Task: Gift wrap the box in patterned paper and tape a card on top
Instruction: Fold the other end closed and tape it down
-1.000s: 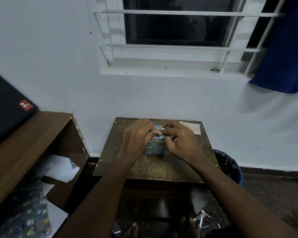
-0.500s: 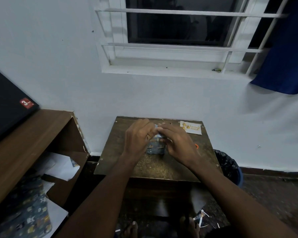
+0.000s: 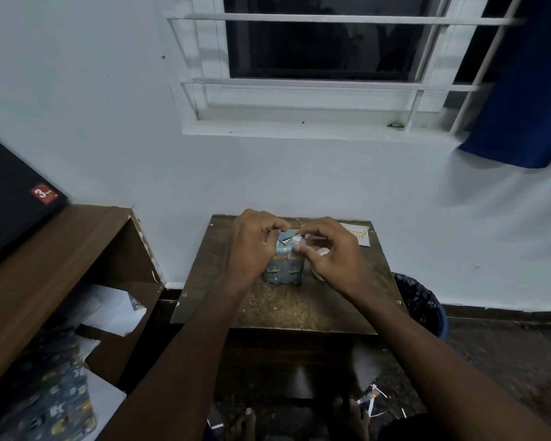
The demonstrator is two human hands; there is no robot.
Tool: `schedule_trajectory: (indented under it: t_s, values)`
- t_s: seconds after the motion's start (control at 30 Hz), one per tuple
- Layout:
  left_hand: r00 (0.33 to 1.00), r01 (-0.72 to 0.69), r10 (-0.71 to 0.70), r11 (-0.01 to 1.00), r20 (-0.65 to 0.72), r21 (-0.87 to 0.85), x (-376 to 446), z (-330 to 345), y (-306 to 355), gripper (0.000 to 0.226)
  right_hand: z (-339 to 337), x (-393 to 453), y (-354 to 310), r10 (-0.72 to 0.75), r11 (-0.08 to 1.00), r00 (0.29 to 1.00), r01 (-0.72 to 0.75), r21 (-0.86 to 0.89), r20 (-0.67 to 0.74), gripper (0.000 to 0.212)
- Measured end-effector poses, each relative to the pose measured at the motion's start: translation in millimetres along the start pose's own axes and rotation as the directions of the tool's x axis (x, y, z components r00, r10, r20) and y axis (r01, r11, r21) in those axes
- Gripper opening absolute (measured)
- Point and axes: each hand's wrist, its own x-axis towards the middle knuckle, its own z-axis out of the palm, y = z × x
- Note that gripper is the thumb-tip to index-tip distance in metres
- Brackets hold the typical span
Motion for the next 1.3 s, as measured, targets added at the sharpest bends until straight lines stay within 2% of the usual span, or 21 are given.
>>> schedule_trajectory:
  t_s: [0.13, 0.27, 0.37, 0.53, 0.8, 0.93, 1.1, 1.3]
  values:
    - [0.991, -0.112, 0.107, 0.992, 0.084, 0.065, -3.9, 0.0, 6.5, 0.022, -1.7, 2.4, -0.3, 0.028, 0.999, 0.999, -0.029, -0.027, -0.034, 0.015]
    - [0.981, -0.086, 0.091, 0.996, 0.170, -0.038, -1.5, -6.9, 1.1, 0.026, -1.7, 2.3, -7.4, 0.082, 0.997, 0.996, -0.082, 0.015, -0.037, 0.019]
    - [0.973, -0.070, 0.075, 0.997, 0.217, -0.028, 1.8, -8.8, -2.5, 0.032, -0.7, 2.7, -10.5, 0.134, 0.989, 0.990, -0.131, 0.069, -0.043, 0.022]
    - [0.991, -0.094, 0.087, 0.993, 0.106, 0.071, 3.0, -0.4, -0.1, 0.018, 4.3, 3.7, -10.1, 0.162, 0.985, 0.984, -0.156, 0.067, -0.080, 0.020]
    - [0.993, -0.120, 0.119, 0.983, 0.018, 0.137, -1.9, 9.3, 5.0, 0.020, 11.0, 9.3, -3.3, 0.097, 0.994, 0.986, -0.102, -0.034, -0.136, 0.008]
    - [0.995, -0.103, 0.102, 0.986, 0.016, 0.131, -2.8, 7.3, 9.6, 0.021, 16.8, 9.1, -4.0, 0.077, 0.993, 0.982, -0.091, -0.078, -0.173, 0.006]
    - [0.995, -0.100, 0.097, 0.987, 0.027, 0.126, -2.4, 5.6, 13.2, 0.022, 20.1, 8.0, -8.0, 0.056, 0.988, 0.979, -0.083, -0.128, -0.197, 0.015]
    - [0.992, -0.124, 0.121, 0.986, 0.027, 0.114, -1.6, 3.4, 13.4, 0.021, 19.6, 9.8, -7.2, 0.131, 0.991, 0.972, -0.136, -0.012, -0.195, 0.024]
